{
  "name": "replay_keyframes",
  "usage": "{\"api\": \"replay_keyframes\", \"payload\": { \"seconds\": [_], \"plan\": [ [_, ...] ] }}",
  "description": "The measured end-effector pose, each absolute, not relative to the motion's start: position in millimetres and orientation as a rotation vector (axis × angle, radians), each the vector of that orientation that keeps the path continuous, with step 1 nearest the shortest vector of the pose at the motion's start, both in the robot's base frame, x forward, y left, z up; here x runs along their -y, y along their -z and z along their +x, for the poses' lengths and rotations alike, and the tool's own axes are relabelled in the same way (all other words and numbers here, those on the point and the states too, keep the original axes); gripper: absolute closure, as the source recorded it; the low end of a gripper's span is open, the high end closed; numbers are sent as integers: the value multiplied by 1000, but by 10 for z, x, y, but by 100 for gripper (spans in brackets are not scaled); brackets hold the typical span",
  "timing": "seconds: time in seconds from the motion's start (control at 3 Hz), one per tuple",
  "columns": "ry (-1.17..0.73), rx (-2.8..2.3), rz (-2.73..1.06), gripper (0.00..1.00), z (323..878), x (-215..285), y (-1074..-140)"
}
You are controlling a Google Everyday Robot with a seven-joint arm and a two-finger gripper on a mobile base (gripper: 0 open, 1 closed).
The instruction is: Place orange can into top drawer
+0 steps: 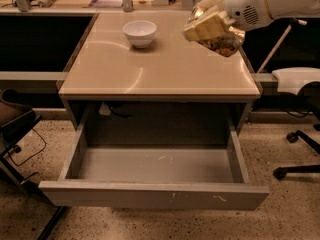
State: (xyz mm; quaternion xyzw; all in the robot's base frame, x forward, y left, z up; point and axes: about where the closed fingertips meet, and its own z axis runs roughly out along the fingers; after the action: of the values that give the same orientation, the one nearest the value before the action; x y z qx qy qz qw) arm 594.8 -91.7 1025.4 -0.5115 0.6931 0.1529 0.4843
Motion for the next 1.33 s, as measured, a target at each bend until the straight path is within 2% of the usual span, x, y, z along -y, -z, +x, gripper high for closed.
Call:
{"api": "replay_keyframes", "payload": {
  "seconds": [0.67,1.33],
  "plan": [
    [-417,-1690,-1147,100,5668,754,-9743],
    [-590,-1893,-1141,100,5459,322,-8363]
  ]
}}
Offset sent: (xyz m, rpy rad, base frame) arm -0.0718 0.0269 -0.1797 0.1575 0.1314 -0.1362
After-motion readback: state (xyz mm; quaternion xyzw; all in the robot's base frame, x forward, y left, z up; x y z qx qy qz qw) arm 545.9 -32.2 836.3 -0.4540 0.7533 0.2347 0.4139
